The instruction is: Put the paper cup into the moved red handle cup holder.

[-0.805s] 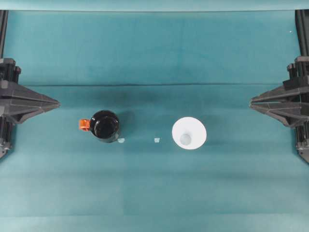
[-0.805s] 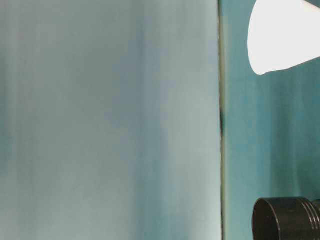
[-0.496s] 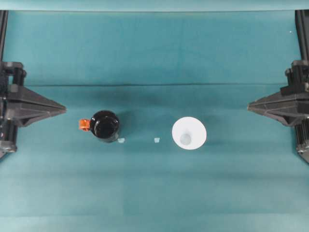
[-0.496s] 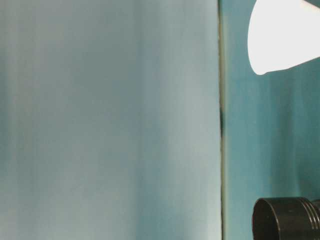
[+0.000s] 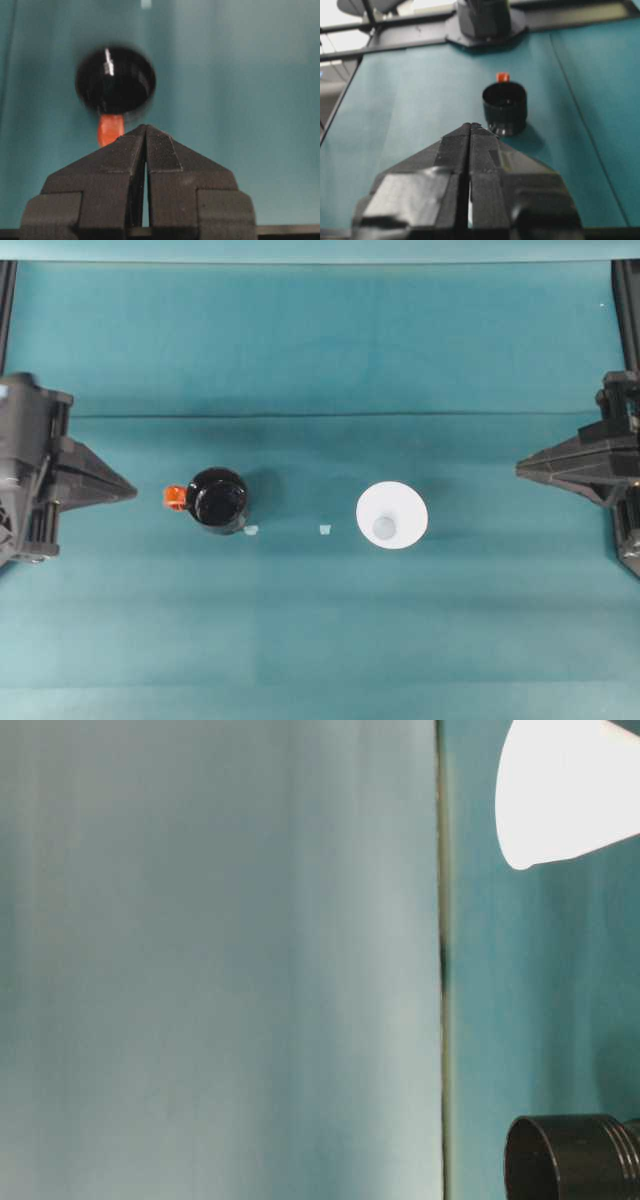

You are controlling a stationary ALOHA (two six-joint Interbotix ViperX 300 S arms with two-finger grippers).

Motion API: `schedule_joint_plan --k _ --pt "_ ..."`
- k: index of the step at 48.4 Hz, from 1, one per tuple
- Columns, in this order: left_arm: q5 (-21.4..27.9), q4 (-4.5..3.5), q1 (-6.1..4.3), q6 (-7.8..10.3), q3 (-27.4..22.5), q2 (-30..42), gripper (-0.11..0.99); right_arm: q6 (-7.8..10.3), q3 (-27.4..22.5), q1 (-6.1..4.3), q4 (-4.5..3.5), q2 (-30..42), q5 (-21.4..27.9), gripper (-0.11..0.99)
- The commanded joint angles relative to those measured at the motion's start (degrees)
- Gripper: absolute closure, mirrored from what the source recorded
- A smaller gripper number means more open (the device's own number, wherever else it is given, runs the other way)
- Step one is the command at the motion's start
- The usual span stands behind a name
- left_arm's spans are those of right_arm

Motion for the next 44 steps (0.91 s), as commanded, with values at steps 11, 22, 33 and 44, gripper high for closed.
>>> schedule_joint_plan --k 11,22,33,44 --pt "2.6 0.62 0.53 0.18 -2.7 4.1 0.85 1.23 -1.5 0.18 0.18 -0.8 1.6 0.99" --pt "4.6 0.62 1.14 -0.18 -2.6 4.1 0.85 1.23 -1.7 0.18 0.18 -1.2 3.0 0.99" --pt "6.1 0.62 1.67 -0.18 -2.6 4.2 0.85 1.23 -1.7 0.18 0.09 -1.2 3.0 0.99" --pt "6.0 0.62 1.85 0.00 -2.4 4.2 0.85 1.23 -1.7 0.18 0.18 -1.2 3.0 0.99"
